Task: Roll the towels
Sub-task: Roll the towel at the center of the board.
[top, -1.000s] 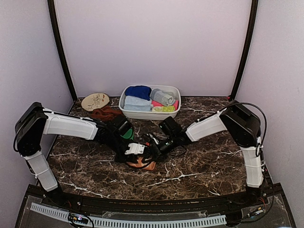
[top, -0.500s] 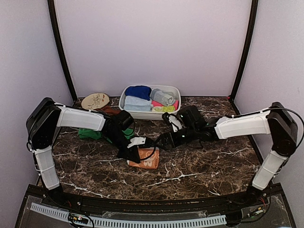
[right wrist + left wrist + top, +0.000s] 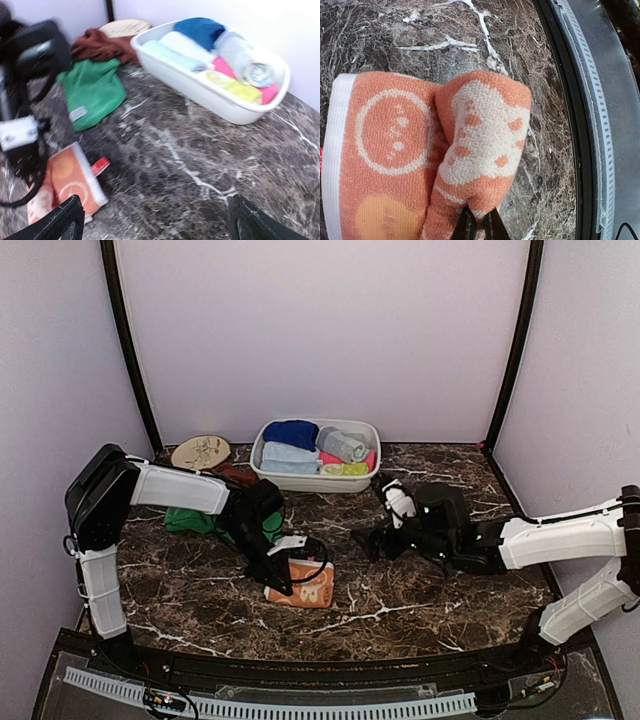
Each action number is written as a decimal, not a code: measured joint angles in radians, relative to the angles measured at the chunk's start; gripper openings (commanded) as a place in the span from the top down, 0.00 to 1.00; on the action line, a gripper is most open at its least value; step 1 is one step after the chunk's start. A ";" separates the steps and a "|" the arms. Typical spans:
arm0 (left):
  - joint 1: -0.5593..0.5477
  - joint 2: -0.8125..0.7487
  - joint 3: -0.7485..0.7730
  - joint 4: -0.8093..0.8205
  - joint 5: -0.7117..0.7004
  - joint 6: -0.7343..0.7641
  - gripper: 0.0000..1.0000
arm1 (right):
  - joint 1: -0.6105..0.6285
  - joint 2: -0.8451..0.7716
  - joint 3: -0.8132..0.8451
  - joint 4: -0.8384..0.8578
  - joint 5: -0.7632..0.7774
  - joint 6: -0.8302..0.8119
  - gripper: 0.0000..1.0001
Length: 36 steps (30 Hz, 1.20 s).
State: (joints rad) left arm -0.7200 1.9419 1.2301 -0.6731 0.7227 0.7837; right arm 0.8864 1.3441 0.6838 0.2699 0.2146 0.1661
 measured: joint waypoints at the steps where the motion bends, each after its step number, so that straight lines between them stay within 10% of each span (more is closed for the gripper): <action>1: 0.003 0.013 0.012 -0.011 0.006 -0.004 1.00 | 0.047 0.011 -0.011 0.005 0.000 -0.052 0.00; 18: 0.035 0.139 0.135 -0.149 0.095 -0.076 1.00 | 0.463 0.243 0.009 0.035 0.064 -0.695 0.23; 36: 0.048 0.144 0.129 -0.170 0.123 -0.024 0.86 | 0.410 0.531 0.182 0.102 0.085 -0.857 0.63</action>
State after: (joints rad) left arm -0.6720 2.0857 1.3586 -0.8433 0.8455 0.7601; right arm 1.2968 1.8748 0.8658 0.3717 0.2996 -0.6907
